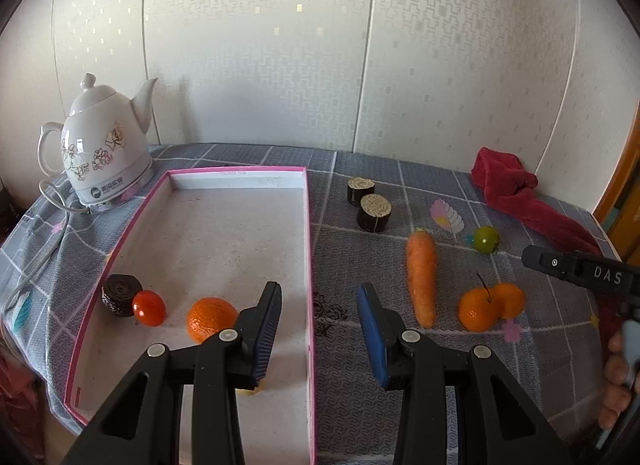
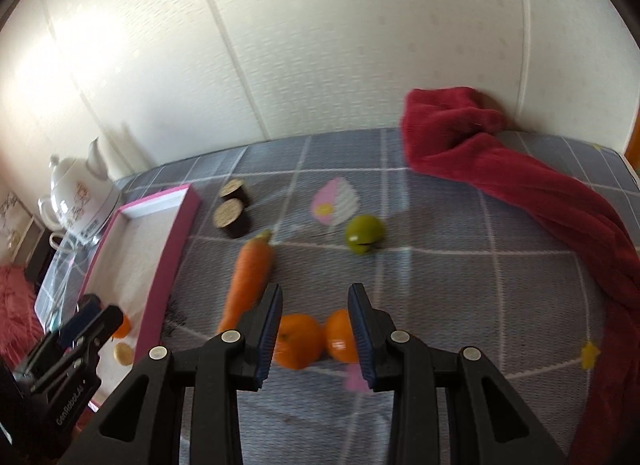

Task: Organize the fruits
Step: 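Move both tools back to the fruit and grasp an orange with the right tool, then grasp the stemmed orange with the left tool while the right tool lifts its orange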

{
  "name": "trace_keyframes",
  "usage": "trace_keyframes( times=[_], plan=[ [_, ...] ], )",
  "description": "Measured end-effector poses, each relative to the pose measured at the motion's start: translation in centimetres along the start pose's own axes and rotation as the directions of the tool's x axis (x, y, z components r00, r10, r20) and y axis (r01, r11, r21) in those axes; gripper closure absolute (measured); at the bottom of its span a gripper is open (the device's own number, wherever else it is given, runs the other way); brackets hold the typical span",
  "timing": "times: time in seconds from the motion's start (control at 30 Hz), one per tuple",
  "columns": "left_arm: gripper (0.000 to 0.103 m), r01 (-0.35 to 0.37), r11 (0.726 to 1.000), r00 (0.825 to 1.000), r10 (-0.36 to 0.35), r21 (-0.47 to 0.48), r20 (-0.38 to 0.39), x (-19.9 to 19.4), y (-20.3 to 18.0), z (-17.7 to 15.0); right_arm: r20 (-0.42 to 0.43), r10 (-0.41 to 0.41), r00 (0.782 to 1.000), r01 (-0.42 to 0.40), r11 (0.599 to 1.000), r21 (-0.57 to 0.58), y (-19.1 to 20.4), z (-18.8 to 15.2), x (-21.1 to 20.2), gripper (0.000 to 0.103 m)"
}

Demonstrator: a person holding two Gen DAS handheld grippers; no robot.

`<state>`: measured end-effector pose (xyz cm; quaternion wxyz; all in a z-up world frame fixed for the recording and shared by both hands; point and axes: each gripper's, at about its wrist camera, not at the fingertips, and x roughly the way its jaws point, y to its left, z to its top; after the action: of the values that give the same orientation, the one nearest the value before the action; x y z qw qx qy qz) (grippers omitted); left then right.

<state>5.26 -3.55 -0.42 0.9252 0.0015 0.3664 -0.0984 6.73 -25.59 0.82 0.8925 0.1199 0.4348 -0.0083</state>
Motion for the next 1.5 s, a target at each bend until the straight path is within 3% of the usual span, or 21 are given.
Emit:
trace_keyframes(
  times=[0.23,0.57,0.87,1.33,1.5],
  plan=[
    [0.063,0.090,0.993,0.996,-0.091,0.076,0.006,-0.5,-2.5,-0.2,-0.022,0.042,0.999,-0.036,0.980,0.197,-4.3,0.0,0.3,0.069],
    [0.063,0.178,0.957,0.984,-0.170,0.231,-0.053,0.1,-7.8,-2.3,-0.099,0.107,0.989,-0.081,0.969,0.235,-5.3,-0.7,1.7,0.069],
    [0.059,0.281,0.936,0.958,-0.263,0.213,-0.112,1.9,-10.0,-2.2,-0.156,0.200,0.967,-0.153,0.951,0.270,-5.2,-1.1,3.0,0.069],
    [0.058,0.280,0.942,0.955,-0.255,0.185,-0.151,5.9,-11.5,-1.4,-0.193,0.198,0.961,-0.145,0.955,0.257,-4.6,-1.2,4.1,0.068],
    [0.063,0.282,0.944,0.954,-0.256,0.172,-0.158,6.5,-11.4,-1.5,-0.198,0.198,0.960,-0.148,0.959,0.243,-4.3,-1.1,4.6,0.068]
  ],
)
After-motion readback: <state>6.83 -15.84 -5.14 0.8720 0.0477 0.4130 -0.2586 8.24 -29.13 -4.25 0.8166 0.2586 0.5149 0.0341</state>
